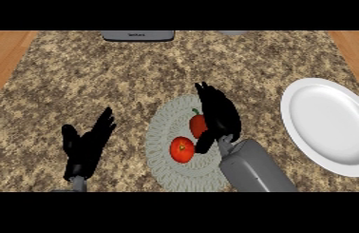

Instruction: Pick the bell pepper from the placemat and place it in the plate

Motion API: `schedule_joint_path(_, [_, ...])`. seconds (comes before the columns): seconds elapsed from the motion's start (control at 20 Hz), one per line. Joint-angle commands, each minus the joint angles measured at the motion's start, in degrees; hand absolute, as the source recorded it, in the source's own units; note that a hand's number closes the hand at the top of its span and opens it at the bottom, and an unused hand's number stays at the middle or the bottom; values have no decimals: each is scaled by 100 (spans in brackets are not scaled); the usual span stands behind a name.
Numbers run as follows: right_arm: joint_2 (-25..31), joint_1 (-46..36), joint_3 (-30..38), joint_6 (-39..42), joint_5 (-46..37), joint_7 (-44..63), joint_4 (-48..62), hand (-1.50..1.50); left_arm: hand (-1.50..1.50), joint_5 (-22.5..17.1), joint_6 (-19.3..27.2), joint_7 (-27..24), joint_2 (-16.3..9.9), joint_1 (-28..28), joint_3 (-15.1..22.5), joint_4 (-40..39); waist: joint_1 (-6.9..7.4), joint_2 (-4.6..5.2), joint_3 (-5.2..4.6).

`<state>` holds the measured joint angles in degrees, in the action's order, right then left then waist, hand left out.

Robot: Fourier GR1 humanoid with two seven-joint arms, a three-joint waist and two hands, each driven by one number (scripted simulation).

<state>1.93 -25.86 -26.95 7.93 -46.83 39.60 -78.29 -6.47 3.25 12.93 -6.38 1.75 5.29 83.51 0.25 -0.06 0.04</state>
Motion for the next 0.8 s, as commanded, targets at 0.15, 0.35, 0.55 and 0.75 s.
schedule_joint_path(0.15, [-118, 171, 120, 141, -399, -137, 208, -150, 0, 42, -24, 3, 134, -80, -118, -190, -16, 4, -4])
schedule_joint_path(0.35, [-190, -202, 4, -225, -92, -292, 983, -150, 0, -39, -246, 23, -70, -227, -344, -214, 5, 8, -4])
schedule_joint_path(0.55, [-190, -380, 202, -432, -120, -797, 1809, -150, 0, 77, -147, 196, 53, 127, -119, 303, 31, 10, -2])
schedule_joint_path(0.75, [-187, -331, -477, -465, -353, -832, 1927, 150, 0, 219, -16, 128, 177, -220, -132, -193, 36, 15, -3])
